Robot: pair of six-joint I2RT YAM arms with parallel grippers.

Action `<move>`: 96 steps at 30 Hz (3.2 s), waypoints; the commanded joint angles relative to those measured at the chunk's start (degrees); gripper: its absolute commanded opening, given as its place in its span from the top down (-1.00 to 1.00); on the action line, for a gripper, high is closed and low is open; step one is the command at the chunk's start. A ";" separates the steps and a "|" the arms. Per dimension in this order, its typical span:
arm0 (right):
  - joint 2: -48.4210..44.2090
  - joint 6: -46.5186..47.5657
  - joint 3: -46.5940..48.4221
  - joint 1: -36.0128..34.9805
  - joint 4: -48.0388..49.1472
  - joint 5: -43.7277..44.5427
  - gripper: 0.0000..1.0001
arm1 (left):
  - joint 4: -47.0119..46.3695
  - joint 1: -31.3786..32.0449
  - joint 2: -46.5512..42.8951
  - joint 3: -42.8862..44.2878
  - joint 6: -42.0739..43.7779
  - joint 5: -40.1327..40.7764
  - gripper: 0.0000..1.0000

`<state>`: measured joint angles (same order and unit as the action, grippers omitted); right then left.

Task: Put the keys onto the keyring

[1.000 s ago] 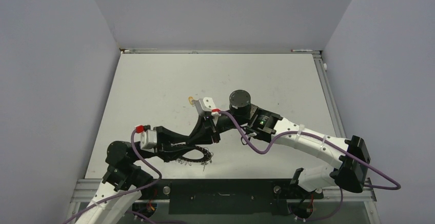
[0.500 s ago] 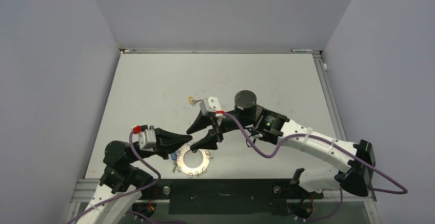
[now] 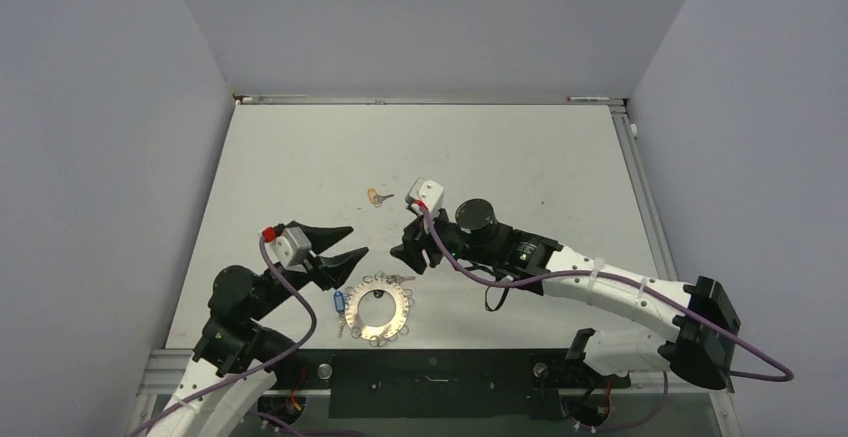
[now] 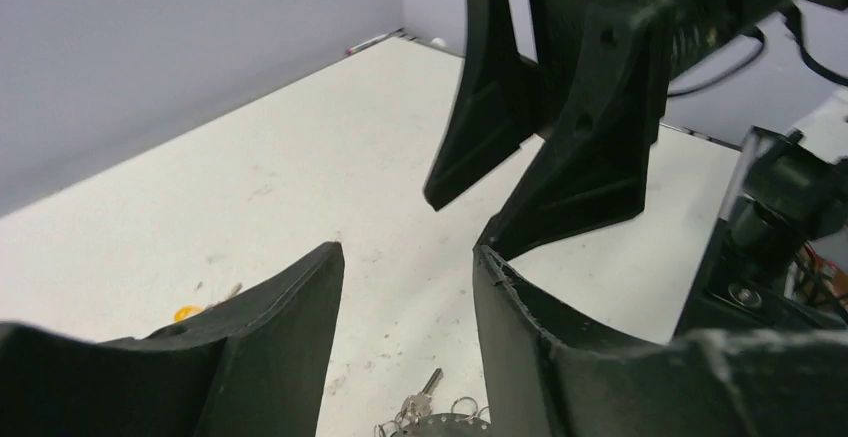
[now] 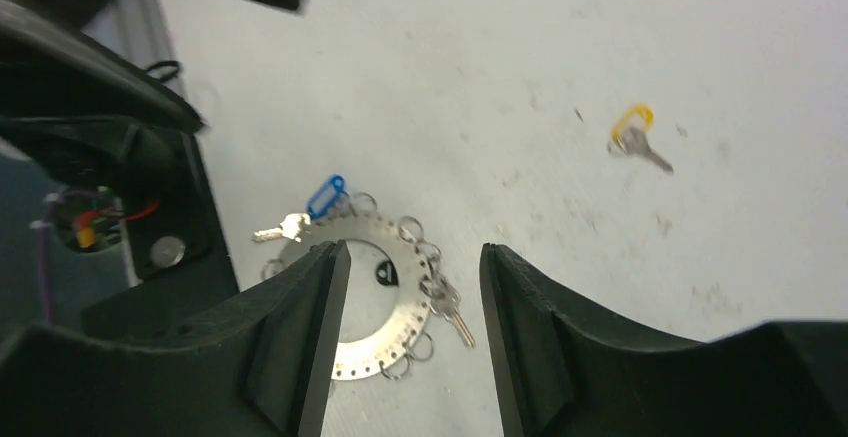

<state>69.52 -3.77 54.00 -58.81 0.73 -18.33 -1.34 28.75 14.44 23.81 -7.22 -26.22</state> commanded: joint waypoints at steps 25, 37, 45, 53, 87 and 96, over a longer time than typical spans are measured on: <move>10.78 -43.77 -16.01 -4.86 3.70 14.52 0.15 | 29.66 15.03 24.66 14.94 -11.35 37.89 -0.78; 13.19 -36.56 -14.75 -15.53 -0.31 22.88 0.18 | 25.43 14.99 16.96 13.24 -4.90 37.68 -0.77; 15.05 -44.21 -15.45 -15.92 1.43 20.45 0.25 | 25.25 14.88 15.21 12.72 -4.70 39.39 -0.70; 9.13 -55.15 -19.69 -14.07 2.05 24.91 0.23 | 20.81 15.33 13.66 8.68 -1.45 34.38 -0.75; -0.76 -25.40 -9.89 45.96 -12.14 1.64 -0.53 | 28.15 53.54 43.20 9.61 32.12 30.98 0.03; -0.74 -25.57 -10.66 47.92 -10.53 -0.88 -0.52 | 23.94 53.91 48.43 9.24 32.04 31.19 0.30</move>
<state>69.04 -30.30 42.04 -11.31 -12.86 -17.19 26.68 82.37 61.76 32.49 24.29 5.30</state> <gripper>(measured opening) 0.763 0.378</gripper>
